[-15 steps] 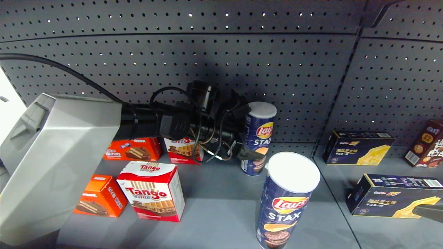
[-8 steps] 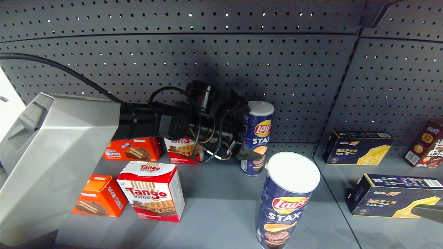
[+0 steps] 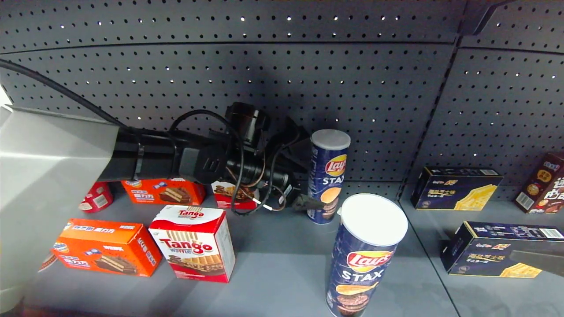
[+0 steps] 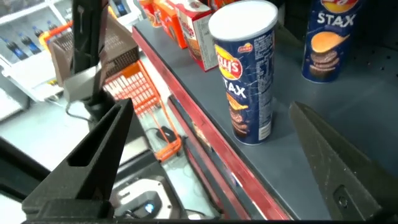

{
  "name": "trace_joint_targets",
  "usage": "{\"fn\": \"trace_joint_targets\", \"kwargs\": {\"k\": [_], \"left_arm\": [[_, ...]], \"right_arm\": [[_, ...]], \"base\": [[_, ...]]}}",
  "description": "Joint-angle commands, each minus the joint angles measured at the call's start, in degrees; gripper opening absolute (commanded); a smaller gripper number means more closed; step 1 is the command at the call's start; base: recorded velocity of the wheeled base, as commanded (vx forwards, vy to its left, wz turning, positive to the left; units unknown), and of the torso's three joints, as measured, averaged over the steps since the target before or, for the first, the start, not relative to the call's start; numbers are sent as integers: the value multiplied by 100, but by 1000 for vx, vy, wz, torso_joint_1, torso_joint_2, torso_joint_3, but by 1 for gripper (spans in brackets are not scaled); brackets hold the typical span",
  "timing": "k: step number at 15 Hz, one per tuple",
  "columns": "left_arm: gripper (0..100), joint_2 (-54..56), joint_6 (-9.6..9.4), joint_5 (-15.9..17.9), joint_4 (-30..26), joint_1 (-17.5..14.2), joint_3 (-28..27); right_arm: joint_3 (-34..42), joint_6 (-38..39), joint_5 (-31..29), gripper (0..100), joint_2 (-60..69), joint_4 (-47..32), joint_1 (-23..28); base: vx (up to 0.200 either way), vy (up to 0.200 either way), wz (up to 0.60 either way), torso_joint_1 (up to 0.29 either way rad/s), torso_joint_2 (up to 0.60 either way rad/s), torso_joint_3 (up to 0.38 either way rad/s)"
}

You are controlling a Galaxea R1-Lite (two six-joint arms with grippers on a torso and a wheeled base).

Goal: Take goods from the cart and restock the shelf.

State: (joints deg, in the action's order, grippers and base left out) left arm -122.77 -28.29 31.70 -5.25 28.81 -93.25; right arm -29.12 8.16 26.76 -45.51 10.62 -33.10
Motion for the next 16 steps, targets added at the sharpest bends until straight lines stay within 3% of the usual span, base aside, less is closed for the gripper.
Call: {"fn": "trace_joint_targets", "kwargs": {"k": [1, 7, 8, 11, 13, 14, 16], "left_arm": [[100, 429, 52, -181, 42, 11, 369], [100, 948, 87, -902, 42, 29, 799], [100, 1036, 78, -1183, 68, 64, 834], [100, 1124, 105, -1886, 394, 239, 949], [100, 1133, 342, -2326, 754, 389, 1133], [100, 1133, 412, -2475, 965, 433, 1309], [100, 1177, 377, -2642, 1149, 433, 1511]], "right_arm": [[-23, 72, -347, 100, -222, 19, -13], [-50, 81, -953, 100, -556, 19, 242], [-67, 81, -962, 100, -600, 10, 330], [-76, 81, -971, 100, -705, 10, 401], [-76, 81, -1059, 100, -811, 19, 392], [-76, 81, -1111, 100, -846, 19, 383], [-85, 81, -1129, 100, -846, 19, 383]], "base": [[0, 0, 0, 0, 0, 0], [0, 0, 0, 0, 0, 0], [0, 0, 0, 0, 0, 0], [0, 0, 0, 0, 0, 0], [0, 0, 0, 0, 0, 0], [0, 0, 0, 0, 0, 0], [0, 0, 0, 0, 0, 0]]}}
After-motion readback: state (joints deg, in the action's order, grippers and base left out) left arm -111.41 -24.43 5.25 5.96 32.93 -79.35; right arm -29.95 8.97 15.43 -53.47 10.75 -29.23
